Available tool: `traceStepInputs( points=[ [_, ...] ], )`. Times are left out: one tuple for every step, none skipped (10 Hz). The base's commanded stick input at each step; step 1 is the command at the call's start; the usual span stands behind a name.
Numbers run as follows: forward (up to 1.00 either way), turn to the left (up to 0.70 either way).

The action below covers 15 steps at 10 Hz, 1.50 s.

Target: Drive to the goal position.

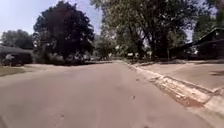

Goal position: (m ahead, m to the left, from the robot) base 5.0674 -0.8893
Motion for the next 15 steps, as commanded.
traceStepInputs(
  points=[
    [0.5,0.0],
    [0.5,0.0],
    [0.5,0.0],
    [0.5,0.0],
    [0.5,0.0],
    [0.5,0.0],
    [0.5,0.0],
    [0.5,0.0],
    [0.5,0.0],
    [0.5,0.0],
    [0.5,0.0],
    [0.5,0.0],
    [0.5,0.0],
    [0.5,0.0],
    [0.5,0.0]
  ],
)
